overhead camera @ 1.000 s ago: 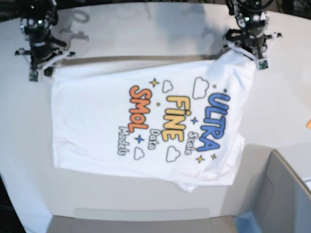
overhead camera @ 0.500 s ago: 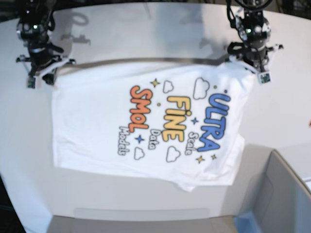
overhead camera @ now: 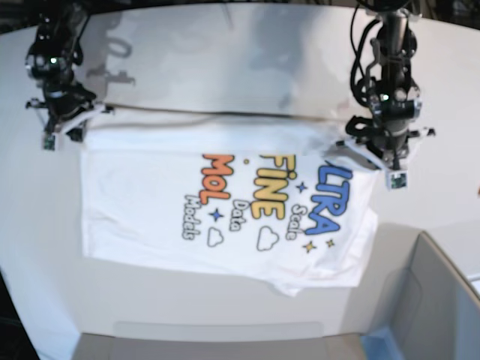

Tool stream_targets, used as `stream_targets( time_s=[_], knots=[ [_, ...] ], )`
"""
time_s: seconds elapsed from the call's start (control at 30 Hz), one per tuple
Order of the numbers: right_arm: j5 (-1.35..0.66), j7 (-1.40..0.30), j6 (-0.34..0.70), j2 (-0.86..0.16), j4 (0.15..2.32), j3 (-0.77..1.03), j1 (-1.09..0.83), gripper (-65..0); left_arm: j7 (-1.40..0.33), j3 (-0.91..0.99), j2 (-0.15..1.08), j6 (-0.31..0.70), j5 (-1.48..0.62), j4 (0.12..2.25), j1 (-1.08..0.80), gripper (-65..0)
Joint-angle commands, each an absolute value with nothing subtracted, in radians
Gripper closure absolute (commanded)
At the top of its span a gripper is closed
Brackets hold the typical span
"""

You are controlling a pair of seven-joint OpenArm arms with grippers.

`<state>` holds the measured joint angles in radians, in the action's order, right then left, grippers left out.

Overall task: Layout the t-shirt on the table in an organized manner, then fold the t-shirt properly
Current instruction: 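Drag the shirt edge with the left gripper toward the hem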

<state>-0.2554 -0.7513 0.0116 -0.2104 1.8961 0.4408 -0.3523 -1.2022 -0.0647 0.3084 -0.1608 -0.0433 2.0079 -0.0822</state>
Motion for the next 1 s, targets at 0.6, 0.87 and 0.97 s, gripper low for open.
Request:
stream_targets(
  time_s=[0.6, 0.87, 0.97],
  knots=[
    [-0.260, -0.722, 0.007, -0.236, 1.807, 0.455, -0.257, 0.0, -1.173, -0.143, 0.332, -0.166, 0.107, 1.790, 0.108, 0.0],
    [-0.262, -0.720, 0.007, -0.232, 1.802, 0.510, -0.236, 0.0, -1.136, -0.143, 0.332, -0.166, 0.108, 1.778, 0.140, 0.0],
    [-0.262, -0.720, 0.007, -0.232, 1.794, 0.507, -0.237, 0.0, -1.133, -0.151, 0.331, -0.165, 0.108, 1.770, 0.154, 0.0]
  ],
)
